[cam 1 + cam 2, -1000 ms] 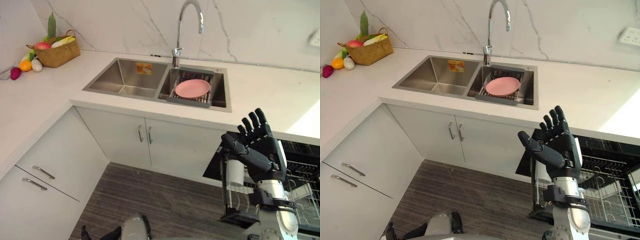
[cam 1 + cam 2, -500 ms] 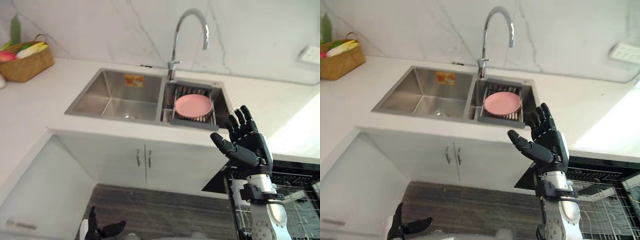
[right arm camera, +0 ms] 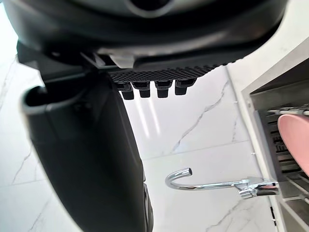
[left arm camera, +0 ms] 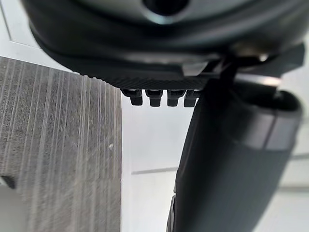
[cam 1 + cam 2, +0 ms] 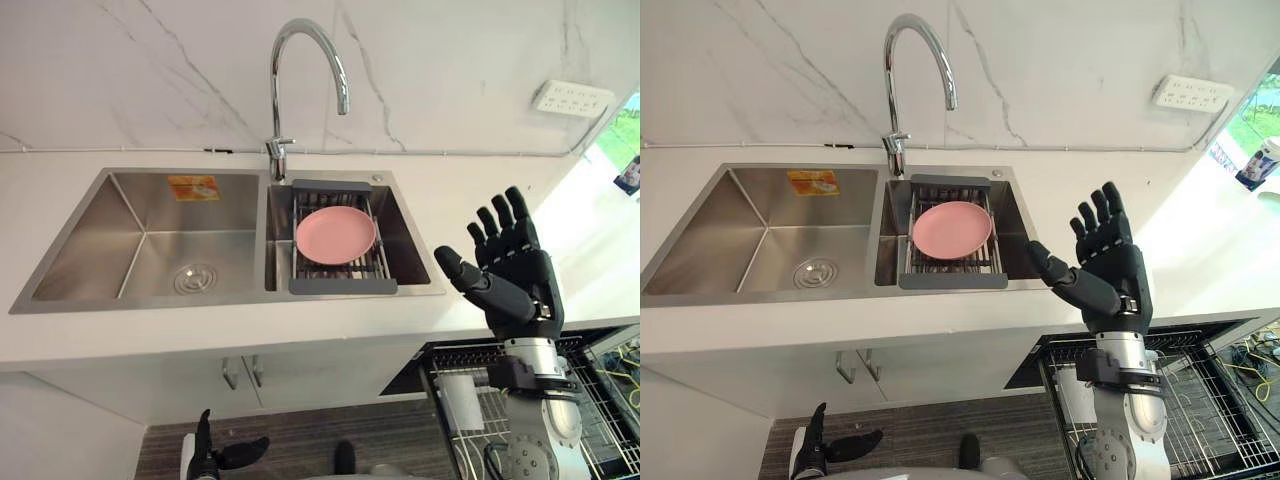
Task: Walk over to the sink, pick up the cup, carry it to the dishwasher, place the cup inside the dishwasher, then close the dishwasher door
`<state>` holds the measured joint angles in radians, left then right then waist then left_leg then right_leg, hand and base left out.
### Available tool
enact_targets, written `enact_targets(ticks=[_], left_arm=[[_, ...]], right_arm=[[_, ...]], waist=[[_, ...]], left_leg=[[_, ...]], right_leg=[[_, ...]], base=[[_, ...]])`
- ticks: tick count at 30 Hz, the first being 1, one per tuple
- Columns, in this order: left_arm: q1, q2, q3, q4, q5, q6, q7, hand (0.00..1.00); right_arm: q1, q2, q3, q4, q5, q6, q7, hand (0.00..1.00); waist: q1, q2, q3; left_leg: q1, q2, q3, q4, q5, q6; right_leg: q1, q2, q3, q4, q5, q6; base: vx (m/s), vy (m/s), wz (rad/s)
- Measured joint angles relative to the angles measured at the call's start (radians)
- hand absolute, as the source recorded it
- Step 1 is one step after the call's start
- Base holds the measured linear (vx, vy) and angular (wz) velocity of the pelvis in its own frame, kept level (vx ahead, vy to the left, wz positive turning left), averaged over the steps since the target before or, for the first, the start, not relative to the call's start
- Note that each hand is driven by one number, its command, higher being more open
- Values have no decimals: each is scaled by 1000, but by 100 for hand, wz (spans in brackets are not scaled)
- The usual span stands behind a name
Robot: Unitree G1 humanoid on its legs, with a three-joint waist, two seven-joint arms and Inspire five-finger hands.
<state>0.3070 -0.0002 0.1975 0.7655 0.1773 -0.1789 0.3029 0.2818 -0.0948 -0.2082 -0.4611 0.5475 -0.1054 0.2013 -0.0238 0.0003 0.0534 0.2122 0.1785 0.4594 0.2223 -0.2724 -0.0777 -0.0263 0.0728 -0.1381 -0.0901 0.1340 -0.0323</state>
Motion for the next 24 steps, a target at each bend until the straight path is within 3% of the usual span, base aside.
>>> enact_targets(ticks=[2, 4, 5, 6, 8, 10, 11, 12, 13, 15, 19, 24], left_arm=[[-5, -2, 20, 8, -1, -2, 15, 100], [1, -3, 37, 12, -1, -5, 27, 100], [9, -1, 59, 19, -4, -12, 34, 100], [14, -8, 69, 19, -5, -22, 44, 100], [33, -11, 86, 18, -2, -28, 50, 100], [61, -23, 99, 16, -1, -34, 61, 100], [84, -33, 101, 17, -1, -35, 64, 100], [104, -38, 101, 22, -2, -34, 63, 100], [106, -32, 102, 26, -3, -33, 63, 100], [87, -18, 104, 28, -2, -21, 62, 100], [39, -16, 109, 36, -1, -7, 56, 100], [-23, 33, 76, 129, 4, 5, 37, 100]], right_arm=[[4, 3, 0, 1, -11, 2, 0, 100], [5, 1, 0, 0, -45, 4, 0, 100], [3, -5, -4, 0, -69, 6, -3, 100], [-6, -13, -16, 0, -85, 8, -6, 100], [-17, -24, -20, -1, -127, 12, -13, 100], [-20, -36, -9, -11, -191, 15, -25, 100], [-20, -55, 13, -26, -267, 18, -42, 100], [-19, -69, 36, -52, -338, 18, -51, 100], [-15, -72, 45, -71, -372, 18, -51, 100], [-13, -104, 60, -147, -477, 16, -46, 100], [-35, -180, 66, -167, -645, 3, -12, 100], [-164, -290, 119, -71, -868, -17, 24, 100]], waist=[[10, -3, 3], [10, -1, 6], [20, -9, 8], [38, -13, 10], [47, -16, 15], [62, -12, 16], [69, -6, 13], [69, 1, 9], [68, -1, 6], [62, -24, 0], [62, -27, -24], [42, -29, -34]], left_leg=[[-44, 18, -14, 123, 1, 7], [-115, 45, -37, 297, 21, 46], [-153, 43, -58, 334, -14, 61], [-182, 22, -73, 280, -45, 72], [-237, -9, -111, 200, -48, 74], [-269, -22, -171, 132, -28, 70], [-266, -23, -188, 107, 27, 63], [-247, -23, -181, 78, 72, 35], [-243, -28, -170, 67, 75, 34], [-218, -64, -153, 10, 100, 46], [-186, -101, -154, -54, 117, 60], [-182, -116, -180, -78, 128, 73]], right_leg=[[14, -9, -1, 0, -10, -3], [39, -23, -1, 0, -22, -12], [47, -33, 8, 1, -27, -20], [43, -43, 30, 1, -28, -25], [43, -60, 44, 1, -32, -19], [46, -62, 69, 0, -38, -10], [54, -55, 87, 0, -44, -1], [63, -52, 96, 0, -47, 10], [63, -58, 96, 1, -46, 14], [56, -90, 91, 5, -33, 37], [58, -116, 83, 6, -37, 68], [56, -122, 62, 5, -39, 71]], base=[[54, -2, 3], [65, 12, 12], [74, 55, -10], [83, 73, -20], [40, 86, -27], [11, 96, -48], [19, 100, -69], [34, 97, -62], [89, 97, -38], [108, 115, -10], [117, 96, 6], [68, 20, 13]])
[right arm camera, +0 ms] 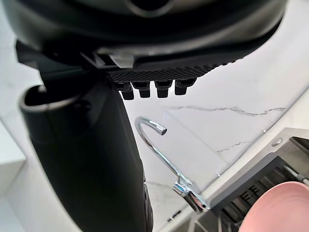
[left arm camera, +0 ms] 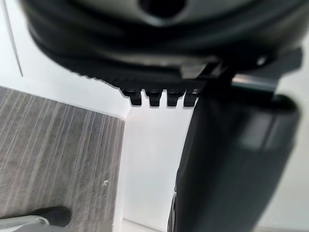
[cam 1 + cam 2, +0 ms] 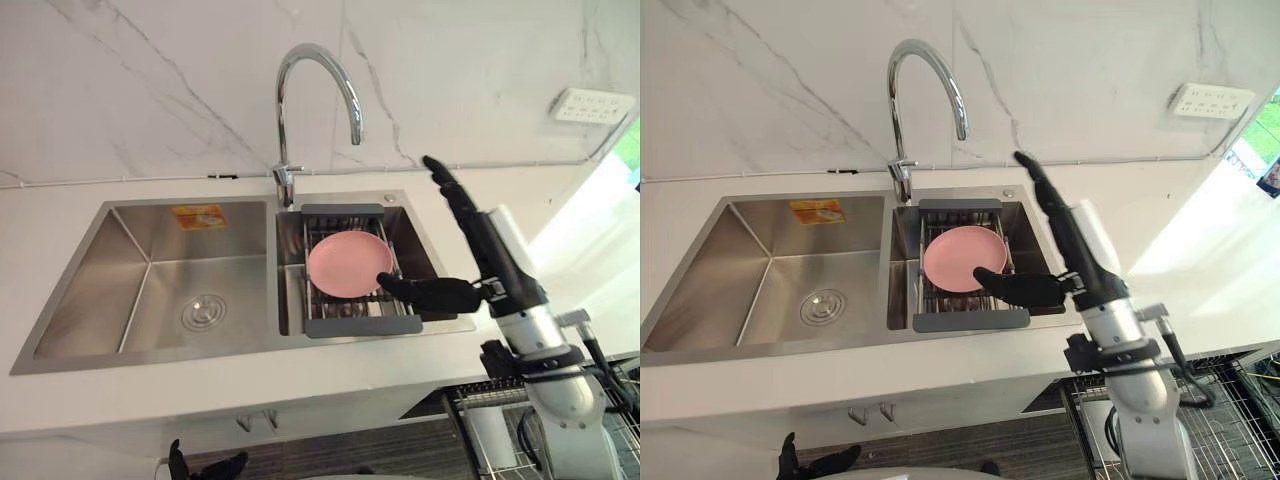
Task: Walk over to the sink, pick up the cup, carry it to the dishwasher, place the cup inside the dishwasher, then close the dishwasher door
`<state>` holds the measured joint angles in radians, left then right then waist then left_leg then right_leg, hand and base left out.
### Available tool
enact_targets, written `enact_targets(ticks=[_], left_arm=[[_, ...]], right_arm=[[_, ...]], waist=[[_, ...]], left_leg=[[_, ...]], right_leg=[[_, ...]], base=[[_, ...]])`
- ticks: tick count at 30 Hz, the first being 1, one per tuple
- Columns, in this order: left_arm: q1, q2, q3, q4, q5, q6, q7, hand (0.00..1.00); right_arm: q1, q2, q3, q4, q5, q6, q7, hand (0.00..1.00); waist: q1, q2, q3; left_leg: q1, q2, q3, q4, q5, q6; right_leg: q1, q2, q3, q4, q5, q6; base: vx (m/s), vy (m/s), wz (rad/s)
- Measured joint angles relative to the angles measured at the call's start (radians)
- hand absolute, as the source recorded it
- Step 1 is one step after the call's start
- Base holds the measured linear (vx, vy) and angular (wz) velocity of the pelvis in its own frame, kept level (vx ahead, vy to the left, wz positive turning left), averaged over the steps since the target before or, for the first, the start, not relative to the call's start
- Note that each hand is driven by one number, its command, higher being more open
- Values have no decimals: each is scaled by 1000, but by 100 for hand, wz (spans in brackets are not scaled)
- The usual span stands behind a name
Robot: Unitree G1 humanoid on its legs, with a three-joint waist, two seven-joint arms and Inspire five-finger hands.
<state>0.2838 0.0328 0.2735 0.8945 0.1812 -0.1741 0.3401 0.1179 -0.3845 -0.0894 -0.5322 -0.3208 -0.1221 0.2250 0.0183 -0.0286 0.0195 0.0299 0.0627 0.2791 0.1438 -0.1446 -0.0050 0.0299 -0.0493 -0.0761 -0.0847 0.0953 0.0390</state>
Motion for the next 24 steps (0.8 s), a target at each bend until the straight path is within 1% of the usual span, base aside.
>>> enact_targets(ticks=[1, 2, 4, 8, 12, 15, 17, 19, 24], left_arm=[[-9, 13, -12, 17, 3, 7, -5, 100], [-11, 17, -18, 21, 6, 13, -11, 100], [-16, 29, -28, 35, 17, 31, -27, 100], [-18, 41, -29, 55, 16, 60, -41, 100], [-7, 52, -26, 56, 16, 77, -65, 100], [-4, 66, -26, 57, 16, 82, -77, 100], [-5, 71, -26, 58, 16, 82, -79, 100], [-4, 75, -26, 58, 16, 86, -79, 100], [0, 76, -26, 58, 16, 101, -79, 100]], right_arm=[[-38, -17, 14, 41, -81, -2, 3, 100], [-55, -27, 19, 59, -121, -2, 8, 100], [-126, -69, 48, 140, -253, -2, 28, 100], [-216, -121, 102, 218, -354, 7, 85, 100], [-299, -171, 167, 271, -401, 16, 146, 100], [-340, -198, 214, 337, -421, 15, 162, 100], [-359, -214, 237, 384, -430, 13, 174, 100], [-366, -224, 260, 434, -447, 11, 182, 100], [-389, -236, 298, 504, -468, 12, 186, 100]], waist=[[-6, -1, -1], [-8, -1, -1], [-6, -4, -2], [-6, -15, -1], [-5, -31, -1], [-3, -37, -5], [-1, -37, -5], [8, -37, -5], [19, -36, -4]], left_leg=[[-1, -5, -15, -7, 6, 3], [-1, -8, -21, -11, 9, 5], [-3, -16, -29, -29, 20, 9], [-4, -29, -36, -43, 33, 11], [-6, -36, -37, -56, 43, 11], [-12, -44, -44, -58, 49, 11], [-15, -47, -50, -58, 51, 13], [-16, -49, -60, -58, 51, 14], [-21, -51, -80, -58, 54, 16]], right_leg=[[0, -2, -9, 0, 0, 0], [0, -2, -12, 0, 0, 0], [-9, -7, -17, -1, 0, 1], [-16, -18, -18, -5, -4, 7], [-25, -22, -19, -5, -2, 11], [-30, -23, -24, -6, 2, 15], [-32, -26, -29, -6, 4, 17], [-32, -26, -33, -6, 4, 18], [-31, -27, -45, -6, 5, 18]], base=[[0, -7, 22], [-21, -10, 22], [-63, -3, 11], [-72, -3, 3], [-77, -10, -1], [-37, -1, 4], [-28, -4, 7], [-18, -7, 7], [-21, -12, 7]])
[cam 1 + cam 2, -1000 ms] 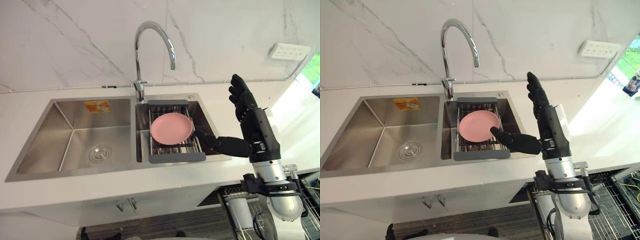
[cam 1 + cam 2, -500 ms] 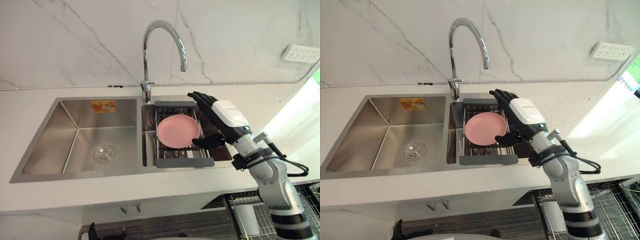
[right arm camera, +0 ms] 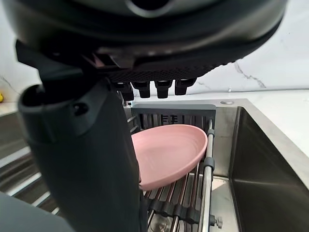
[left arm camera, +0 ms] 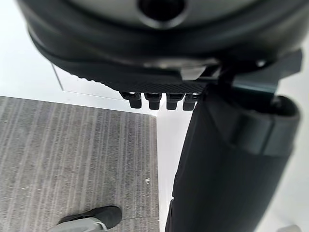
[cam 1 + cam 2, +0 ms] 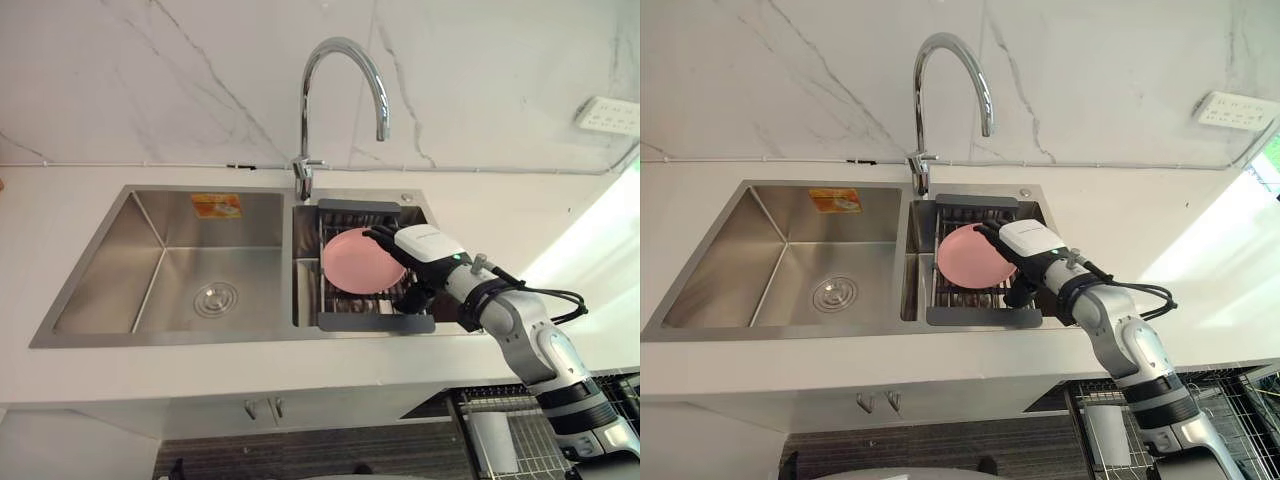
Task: Walk over to the sink, pick up the cup, carry it to the dishwasher, place the cup inside the dishwasher, then close the dishwasher door
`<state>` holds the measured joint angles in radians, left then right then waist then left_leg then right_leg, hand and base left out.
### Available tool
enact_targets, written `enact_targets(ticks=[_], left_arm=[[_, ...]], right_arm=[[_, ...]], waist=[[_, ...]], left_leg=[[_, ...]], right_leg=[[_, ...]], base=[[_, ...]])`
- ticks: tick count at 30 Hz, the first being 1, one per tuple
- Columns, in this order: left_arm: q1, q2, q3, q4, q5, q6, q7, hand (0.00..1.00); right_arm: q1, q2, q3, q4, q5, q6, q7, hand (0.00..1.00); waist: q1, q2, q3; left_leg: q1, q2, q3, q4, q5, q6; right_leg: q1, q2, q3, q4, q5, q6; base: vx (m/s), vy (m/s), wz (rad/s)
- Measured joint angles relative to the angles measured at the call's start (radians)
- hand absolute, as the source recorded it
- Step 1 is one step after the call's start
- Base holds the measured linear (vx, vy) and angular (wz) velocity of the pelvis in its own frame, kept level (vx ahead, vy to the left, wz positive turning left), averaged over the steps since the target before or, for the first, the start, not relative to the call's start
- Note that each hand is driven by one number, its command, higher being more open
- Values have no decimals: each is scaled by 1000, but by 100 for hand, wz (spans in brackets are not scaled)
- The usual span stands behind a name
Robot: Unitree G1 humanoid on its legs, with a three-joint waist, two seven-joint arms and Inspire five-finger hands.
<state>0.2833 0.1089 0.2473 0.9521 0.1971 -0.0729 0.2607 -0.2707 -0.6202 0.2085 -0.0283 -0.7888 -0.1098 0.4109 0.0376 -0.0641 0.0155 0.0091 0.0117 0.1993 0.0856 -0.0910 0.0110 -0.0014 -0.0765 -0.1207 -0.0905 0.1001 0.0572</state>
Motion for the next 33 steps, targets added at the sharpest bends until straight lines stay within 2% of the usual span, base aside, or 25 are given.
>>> enact_targets(ticks=[6, 13, 20, 21, 25, 30, 33], left_arm=[[13, 0, 0, -5, -2, 4, -6, 100], [20, -1, 0, -10, -2, 6, -7, 100], [20, -4, 0, -15, -2, 10, -3, 100], [20, -5, 0, -15, -2, 11, 0, 100], [21, -6, 0, -20, -2, 12, 2, 100], [32, -7, -1, -22, -2, 13, 2, 100], [32, -7, -5, -32, -1, 12, 2, 100]], right_arm=[[-63, -1, 42, 90, -38, 12, -10, 100], [-102, -1, 84, 234, -63, 39, -70, 100], [-133, 16, 114, 309, -129, 55, -136, 100], [-141, 21, 116, 314, -144, 57, -155, 0], [-156, 40, 134, 340, -181, 84, -211, 0], [-149, 51, 169, 363, -219, 78, -255, 0], [-145, 57, 190, 373, -279, 83, -356, 0]], waist=[[5, 1, 13], [31, 1, 35], [38, 1, 41], [40, 1, 46], [46, 0, 62], [36, -1, 62], [27, -1, 63]], left_leg=[[-1, -5, -10, 0, 5, 0], [-3, -13, -26, -10, 17, 5], [-7, -19, -52, -10, 21, 9], [-7, -19, -52, -10, 22, 9], [-7, -21, -54, -10, 25, 8], [-7, -21, -54, -11, 27, 8], [-6, -22, -54, -11, 31, 6]], right_leg=[[2, -4, -8, 0, 0, 0], [2, -10, -24, 0, 1, 1], [8, -16, -45, 0, 2, 3], [8, -16, -45, 0, 2, 3], [9, -18, -47, -1, 2, 3], [9, -19, -47, 0, 3, 4], [8, -19, -45, -1, 3, 2]], base=[[-45, -10, 4], [-35, -5, 6], [-23, -3, 9], [-49, -3, 2], [-48, -3, 1], [-17, -1, 0], [-61, -1, -3]])
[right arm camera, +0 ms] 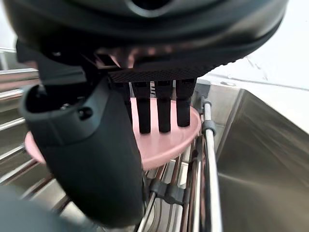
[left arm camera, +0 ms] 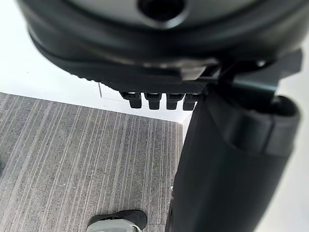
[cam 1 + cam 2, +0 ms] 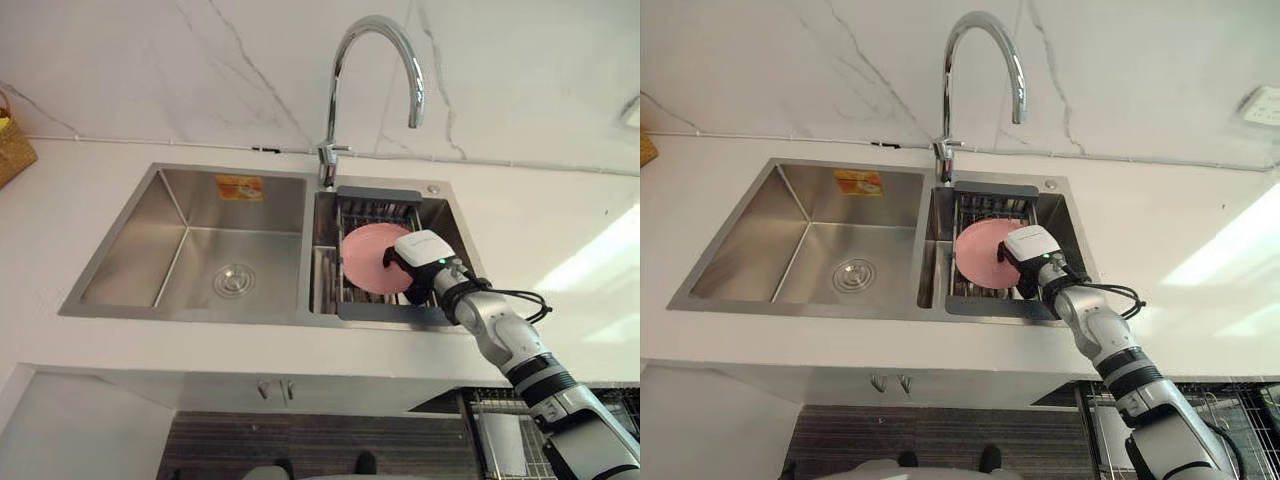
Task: Walk over to the sink, pick up the cup, carry it to the dishwasher, place the cup inside the dishwasher, then close the dishwasher door
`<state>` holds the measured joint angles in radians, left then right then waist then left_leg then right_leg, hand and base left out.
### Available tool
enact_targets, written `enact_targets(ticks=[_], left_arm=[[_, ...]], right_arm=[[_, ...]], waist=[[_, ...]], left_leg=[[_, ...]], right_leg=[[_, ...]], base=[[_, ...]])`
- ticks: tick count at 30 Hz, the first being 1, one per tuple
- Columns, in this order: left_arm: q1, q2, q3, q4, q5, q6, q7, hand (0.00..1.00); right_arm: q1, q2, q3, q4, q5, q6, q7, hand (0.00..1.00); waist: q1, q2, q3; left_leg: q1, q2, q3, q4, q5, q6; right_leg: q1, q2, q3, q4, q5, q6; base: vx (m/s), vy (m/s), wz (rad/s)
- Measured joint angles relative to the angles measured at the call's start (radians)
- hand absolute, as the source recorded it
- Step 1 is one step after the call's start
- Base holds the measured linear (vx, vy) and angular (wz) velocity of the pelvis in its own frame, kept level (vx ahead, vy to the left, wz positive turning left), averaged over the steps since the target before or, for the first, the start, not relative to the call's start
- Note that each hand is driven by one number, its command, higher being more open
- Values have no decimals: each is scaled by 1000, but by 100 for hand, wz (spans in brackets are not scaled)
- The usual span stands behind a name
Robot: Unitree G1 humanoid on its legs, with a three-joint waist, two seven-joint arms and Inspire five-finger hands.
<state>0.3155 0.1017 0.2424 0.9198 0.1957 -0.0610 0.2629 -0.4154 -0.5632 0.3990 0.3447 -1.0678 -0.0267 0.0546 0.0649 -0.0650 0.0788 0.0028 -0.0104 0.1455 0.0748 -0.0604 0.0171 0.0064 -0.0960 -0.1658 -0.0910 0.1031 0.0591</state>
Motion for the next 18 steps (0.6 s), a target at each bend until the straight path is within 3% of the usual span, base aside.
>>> enact_targets(ticks=[10, 18], left_arm=[[15, 0, -17, -12, 1, -4, 17, 100], [15, 0, -17, -22, 2, -24, 22, 100]], right_arm=[[30, 14, -5, -7, -28, 58, -191, 0], [103, 12, -136, -97, 65, 88, -295, 0]], waist=[[8, 2, 7], [0, 3, 7]], left_leg=[[0, 1, -5, -4, 1, -3], [8, -4, -12, -4, -6, 0]], right_leg=[[-3, 1, 1, 0, 2, 3], [-6, 1, 26, 0, 7, 5]], base=[[-20, -2, 0], [-7, 2, -8]])
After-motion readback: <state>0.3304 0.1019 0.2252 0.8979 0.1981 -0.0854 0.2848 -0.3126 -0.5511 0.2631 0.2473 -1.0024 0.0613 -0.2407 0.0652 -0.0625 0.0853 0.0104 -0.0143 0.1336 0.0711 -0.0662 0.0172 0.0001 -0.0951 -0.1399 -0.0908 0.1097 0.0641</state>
